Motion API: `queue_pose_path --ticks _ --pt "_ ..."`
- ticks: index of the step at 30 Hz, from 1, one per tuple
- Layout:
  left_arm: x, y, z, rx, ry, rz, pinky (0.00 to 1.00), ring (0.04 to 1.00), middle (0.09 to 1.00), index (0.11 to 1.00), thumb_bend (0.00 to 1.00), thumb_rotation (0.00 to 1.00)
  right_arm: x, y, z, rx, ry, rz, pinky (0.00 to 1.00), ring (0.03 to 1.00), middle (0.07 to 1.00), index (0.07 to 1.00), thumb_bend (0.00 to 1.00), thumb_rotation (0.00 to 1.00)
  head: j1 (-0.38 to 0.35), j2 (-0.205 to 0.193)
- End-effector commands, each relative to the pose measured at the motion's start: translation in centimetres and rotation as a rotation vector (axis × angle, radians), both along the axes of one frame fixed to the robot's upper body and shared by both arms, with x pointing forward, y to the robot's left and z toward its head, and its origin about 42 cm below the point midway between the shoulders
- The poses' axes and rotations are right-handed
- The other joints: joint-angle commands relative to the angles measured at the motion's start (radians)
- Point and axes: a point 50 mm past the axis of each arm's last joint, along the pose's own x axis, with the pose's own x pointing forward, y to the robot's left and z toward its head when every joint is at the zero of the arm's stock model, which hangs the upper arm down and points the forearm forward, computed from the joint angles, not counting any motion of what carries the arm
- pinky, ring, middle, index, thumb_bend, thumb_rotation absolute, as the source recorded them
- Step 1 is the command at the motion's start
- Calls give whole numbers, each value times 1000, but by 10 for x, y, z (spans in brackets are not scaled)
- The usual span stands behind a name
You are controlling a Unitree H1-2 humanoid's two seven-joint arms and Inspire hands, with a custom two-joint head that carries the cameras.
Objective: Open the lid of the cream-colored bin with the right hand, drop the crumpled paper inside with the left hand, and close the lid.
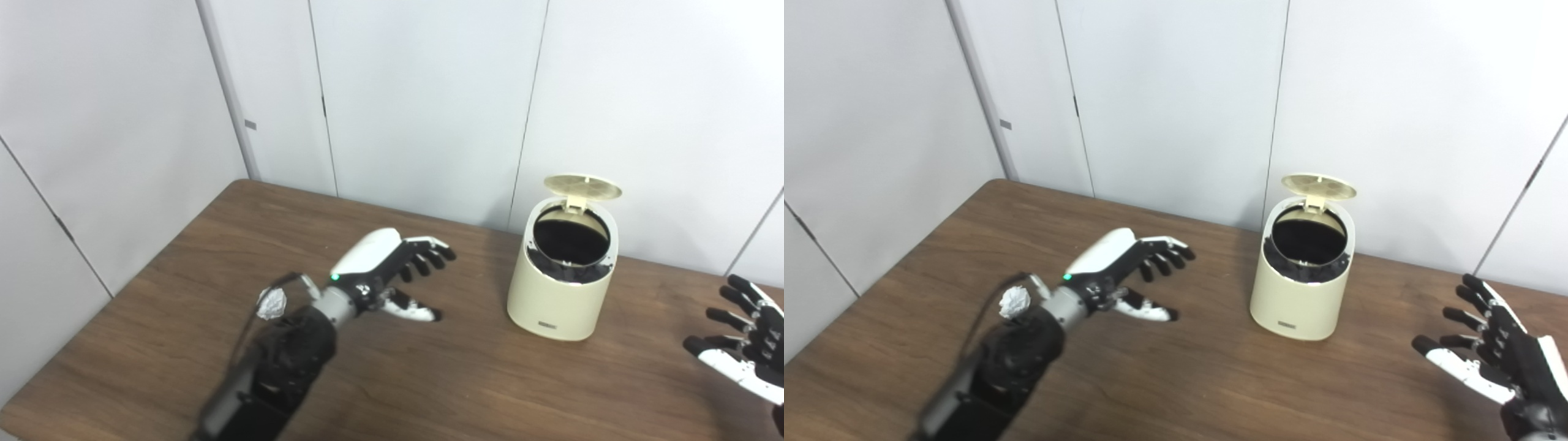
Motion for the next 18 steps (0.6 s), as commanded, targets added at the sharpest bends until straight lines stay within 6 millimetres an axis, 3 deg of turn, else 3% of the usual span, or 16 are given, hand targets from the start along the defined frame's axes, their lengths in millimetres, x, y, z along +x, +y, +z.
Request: queue_pose_path --ticks 1,7,10,18 --pt "-2 12 32 50 -50 1 540 655 715 741 795 1 9 -1 27 -15 -90 13 548 765 870 872 688 308 -3 1" --pt "-14 47 60 181 -36 71 499 634 704 718 823 0 11 3 29 -9 -97 20 577 778 881 876 693 305 -17 6" --pt "-20 63 69 293 -28 119 553 652 692 710 846 0 11 5 31 -13 -100 24 598 788 888 886 703 329 -17 6" --pt "-24 104 67 473 28 199 594 712 742 747 879 0 14 5 34 -32 -116 24 621 801 890 895 691 347 -20 4"
